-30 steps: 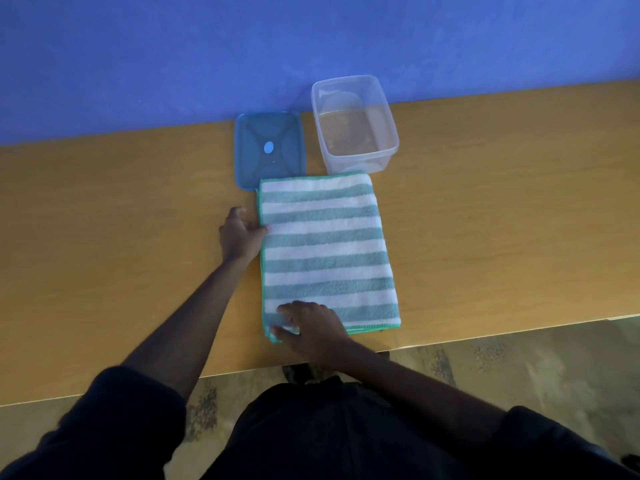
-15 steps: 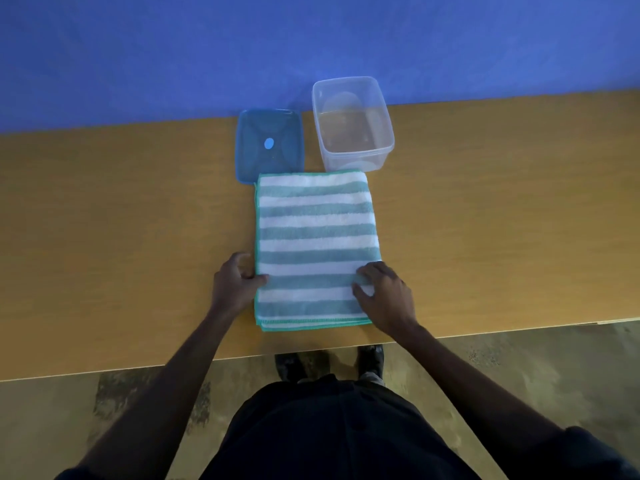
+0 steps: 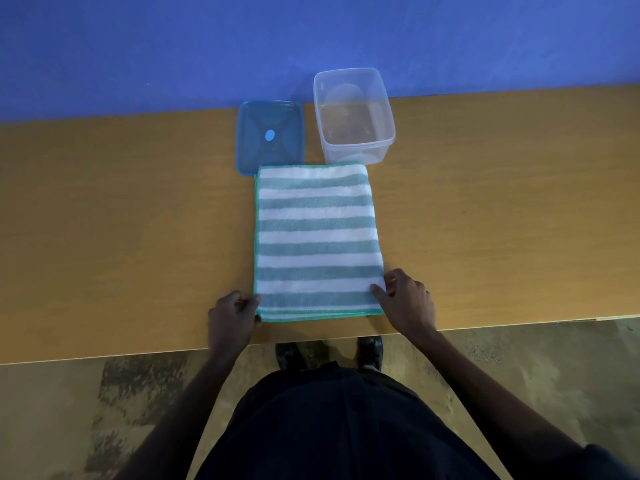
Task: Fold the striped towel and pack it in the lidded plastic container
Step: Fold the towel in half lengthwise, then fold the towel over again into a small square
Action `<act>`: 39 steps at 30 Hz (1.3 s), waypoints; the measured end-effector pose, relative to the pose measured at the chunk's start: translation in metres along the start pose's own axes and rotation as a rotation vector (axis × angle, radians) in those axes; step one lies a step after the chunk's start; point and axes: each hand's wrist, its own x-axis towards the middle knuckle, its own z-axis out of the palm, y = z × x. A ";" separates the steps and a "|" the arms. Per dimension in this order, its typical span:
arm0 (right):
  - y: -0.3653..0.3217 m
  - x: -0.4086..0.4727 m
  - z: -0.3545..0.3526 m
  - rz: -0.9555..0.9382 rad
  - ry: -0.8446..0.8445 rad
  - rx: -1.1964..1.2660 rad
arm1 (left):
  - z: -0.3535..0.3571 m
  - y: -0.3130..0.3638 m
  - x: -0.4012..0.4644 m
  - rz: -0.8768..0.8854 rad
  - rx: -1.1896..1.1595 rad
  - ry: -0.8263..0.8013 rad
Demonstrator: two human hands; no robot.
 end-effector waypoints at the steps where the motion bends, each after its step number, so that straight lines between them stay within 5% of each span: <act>1: 0.000 0.001 -0.001 0.001 -0.015 0.009 | -0.001 0.001 -0.001 -0.008 -0.004 -0.007; 17: 0.002 0.013 -0.012 0.008 -0.111 0.167 | -0.001 0.009 -0.004 -0.426 -0.292 -0.430; 30: 0.017 0.007 -0.022 0.166 -0.289 0.568 | 0.001 -0.002 -0.008 -0.516 -0.530 -0.201; 39: 0.014 0.006 -0.028 0.154 -0.339 0.519 | -0.007 0.005 -0.013 -0.501 -0.442 -0.307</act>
